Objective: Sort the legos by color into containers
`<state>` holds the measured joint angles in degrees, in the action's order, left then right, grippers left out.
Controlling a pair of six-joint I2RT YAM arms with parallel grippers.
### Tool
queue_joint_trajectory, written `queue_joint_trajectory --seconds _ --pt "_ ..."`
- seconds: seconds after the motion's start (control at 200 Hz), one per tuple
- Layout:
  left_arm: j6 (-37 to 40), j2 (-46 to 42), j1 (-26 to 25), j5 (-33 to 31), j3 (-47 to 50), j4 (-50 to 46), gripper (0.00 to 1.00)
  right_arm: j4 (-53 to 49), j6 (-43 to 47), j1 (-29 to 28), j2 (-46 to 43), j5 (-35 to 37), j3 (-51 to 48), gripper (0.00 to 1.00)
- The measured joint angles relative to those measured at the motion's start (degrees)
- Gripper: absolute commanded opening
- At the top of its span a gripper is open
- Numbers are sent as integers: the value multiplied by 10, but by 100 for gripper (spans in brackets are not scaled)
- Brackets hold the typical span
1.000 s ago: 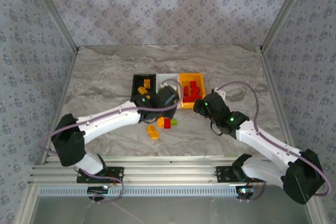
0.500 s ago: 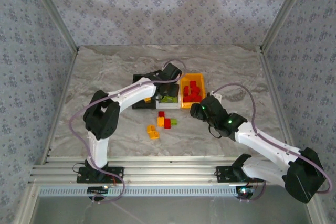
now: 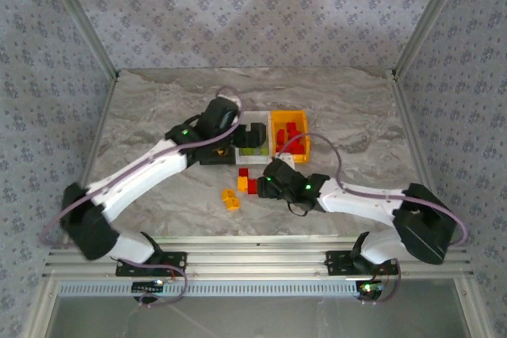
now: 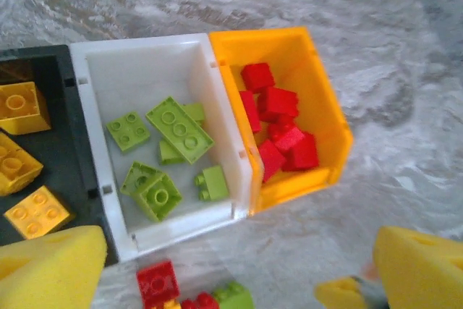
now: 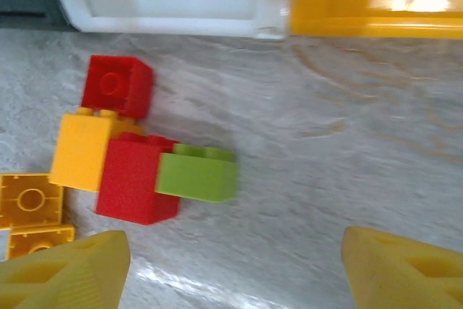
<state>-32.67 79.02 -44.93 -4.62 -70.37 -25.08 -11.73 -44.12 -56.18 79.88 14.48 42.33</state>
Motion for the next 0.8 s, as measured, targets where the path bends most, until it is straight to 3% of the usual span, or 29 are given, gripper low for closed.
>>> queue_joint_trajectory --seconds 0.165,0.4,0.8 --pt "-30 -137 -6 3 136 6 100 12 -7 -21 60 7 38 79" --pt "-68 -251 -6 -4 262 -19 99 2 -24 -34 120 34 64 82" --pt "-82 -285 -6 -12 290 -24 100 -56 -94 -23 101 95 53 75"
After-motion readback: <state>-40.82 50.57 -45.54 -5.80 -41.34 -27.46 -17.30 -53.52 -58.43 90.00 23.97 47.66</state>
